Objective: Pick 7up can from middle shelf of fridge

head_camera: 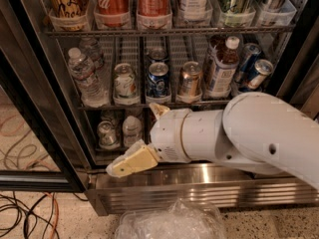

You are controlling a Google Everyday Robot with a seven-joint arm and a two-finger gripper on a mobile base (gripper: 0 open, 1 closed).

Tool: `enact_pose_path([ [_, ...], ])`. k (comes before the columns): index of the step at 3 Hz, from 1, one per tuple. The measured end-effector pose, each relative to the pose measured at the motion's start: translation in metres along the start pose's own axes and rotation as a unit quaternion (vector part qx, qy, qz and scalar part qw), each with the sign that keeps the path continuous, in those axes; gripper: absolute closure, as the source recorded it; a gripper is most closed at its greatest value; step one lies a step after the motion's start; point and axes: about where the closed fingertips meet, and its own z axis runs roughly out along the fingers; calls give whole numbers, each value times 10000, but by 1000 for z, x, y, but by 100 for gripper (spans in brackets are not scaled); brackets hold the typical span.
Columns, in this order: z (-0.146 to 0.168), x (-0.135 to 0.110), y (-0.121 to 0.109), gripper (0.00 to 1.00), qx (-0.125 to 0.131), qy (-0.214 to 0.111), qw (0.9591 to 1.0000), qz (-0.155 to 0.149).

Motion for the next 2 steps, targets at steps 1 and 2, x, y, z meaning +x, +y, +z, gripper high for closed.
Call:
enact_pose_path([
  [1,11,0,0,0,347,-406,9978,397],
  [2,11,2,-16,0,954,-862,9864,1024],
])
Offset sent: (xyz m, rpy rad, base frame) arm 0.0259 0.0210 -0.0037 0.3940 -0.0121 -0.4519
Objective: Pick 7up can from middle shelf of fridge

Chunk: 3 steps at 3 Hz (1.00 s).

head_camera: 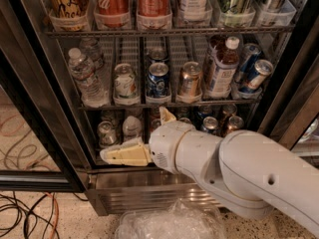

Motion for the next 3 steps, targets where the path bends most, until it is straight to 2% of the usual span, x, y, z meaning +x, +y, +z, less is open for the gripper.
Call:
enact_pose_path([
  [1,-6,8,-31,0,623,-431,9937,825],
  [2,15,-27,-13,0,867,-862,9865,1093],
  [3,15,-27,-13,0,867,-862,9865,1093],
])
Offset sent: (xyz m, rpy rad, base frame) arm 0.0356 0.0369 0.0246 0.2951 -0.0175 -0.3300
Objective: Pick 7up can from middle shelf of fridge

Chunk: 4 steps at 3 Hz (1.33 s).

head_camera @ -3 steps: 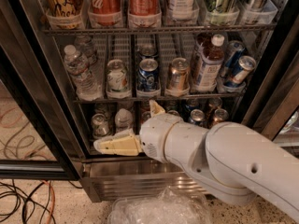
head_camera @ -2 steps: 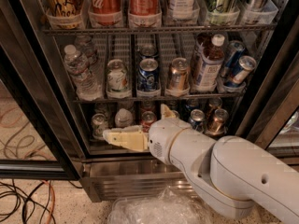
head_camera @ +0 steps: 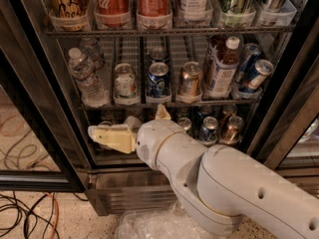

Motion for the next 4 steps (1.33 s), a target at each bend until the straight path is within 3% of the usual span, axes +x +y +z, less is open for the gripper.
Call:
enact_pose_path([
  [3,30,-17,3,0,496,-486,9976,73],
  [4,64,-13,17,0,636,-504,9966,-116],
])
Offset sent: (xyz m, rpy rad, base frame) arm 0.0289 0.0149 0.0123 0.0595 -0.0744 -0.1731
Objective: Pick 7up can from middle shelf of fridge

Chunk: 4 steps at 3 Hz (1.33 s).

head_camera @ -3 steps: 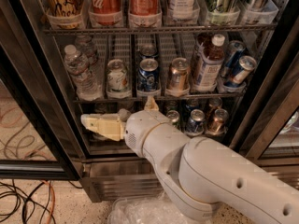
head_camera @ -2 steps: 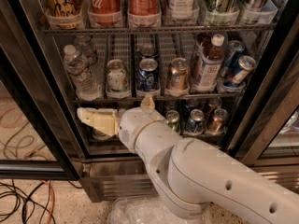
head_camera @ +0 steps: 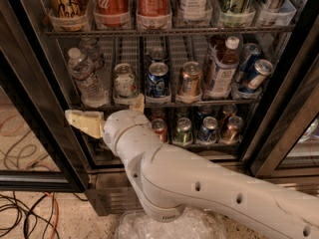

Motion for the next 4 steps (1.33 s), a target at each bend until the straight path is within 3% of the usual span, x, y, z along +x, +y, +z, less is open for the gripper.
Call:
enact_pose_path([
  [1,0,0,0,0,0,0,10000,0],
  [2,3,-1,-7,0,269,-85,9996,-28],
  [3,12,-2,-12,0,770,-308,9964,-149],
  [4,21,-5,-28,0,1353,-499,9891,-305],
])
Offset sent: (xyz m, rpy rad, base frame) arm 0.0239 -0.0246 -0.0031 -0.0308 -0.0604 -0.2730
